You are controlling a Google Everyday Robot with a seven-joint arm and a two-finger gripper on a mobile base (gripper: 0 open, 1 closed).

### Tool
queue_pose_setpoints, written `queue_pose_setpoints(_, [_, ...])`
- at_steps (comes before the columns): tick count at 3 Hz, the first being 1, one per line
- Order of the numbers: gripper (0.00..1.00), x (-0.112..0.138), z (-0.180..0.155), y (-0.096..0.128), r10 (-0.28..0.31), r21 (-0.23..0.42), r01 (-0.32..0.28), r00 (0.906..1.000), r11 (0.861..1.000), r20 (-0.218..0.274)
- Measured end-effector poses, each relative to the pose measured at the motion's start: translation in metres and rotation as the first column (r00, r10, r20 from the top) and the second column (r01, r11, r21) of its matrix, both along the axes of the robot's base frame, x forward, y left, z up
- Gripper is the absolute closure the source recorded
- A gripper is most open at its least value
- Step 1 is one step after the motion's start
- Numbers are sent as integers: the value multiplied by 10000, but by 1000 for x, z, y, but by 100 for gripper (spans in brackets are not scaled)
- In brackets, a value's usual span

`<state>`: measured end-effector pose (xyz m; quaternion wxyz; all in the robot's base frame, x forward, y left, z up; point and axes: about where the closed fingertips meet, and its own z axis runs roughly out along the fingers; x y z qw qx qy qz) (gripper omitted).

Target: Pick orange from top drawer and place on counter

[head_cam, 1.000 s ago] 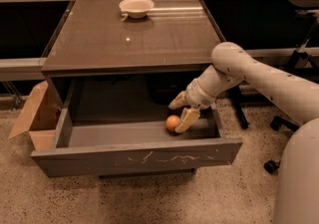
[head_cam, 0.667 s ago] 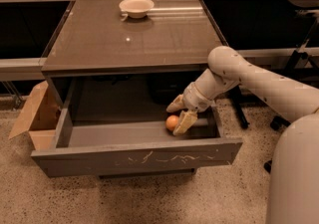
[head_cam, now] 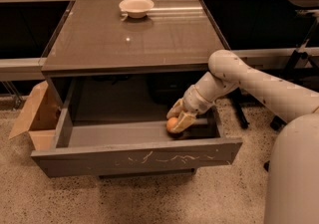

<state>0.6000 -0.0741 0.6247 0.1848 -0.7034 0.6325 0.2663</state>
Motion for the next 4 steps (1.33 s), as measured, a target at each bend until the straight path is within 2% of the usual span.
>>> queue_pose_setpoints(1, [100,-2,28,-11,-100,789,53,9982,9969,594])
queue_pose_setpoints(2, [100,-7,83,-28,-178,1844,-142,9851,9828,1708])
queue_pose_setpoints(3, [100,-8,137,-45,-219,2561,-503,9622,9653,2716])
queue_pose_setpoints(4, [100,-9,148,-45,-165,2611,-618,9576,9633,2876])
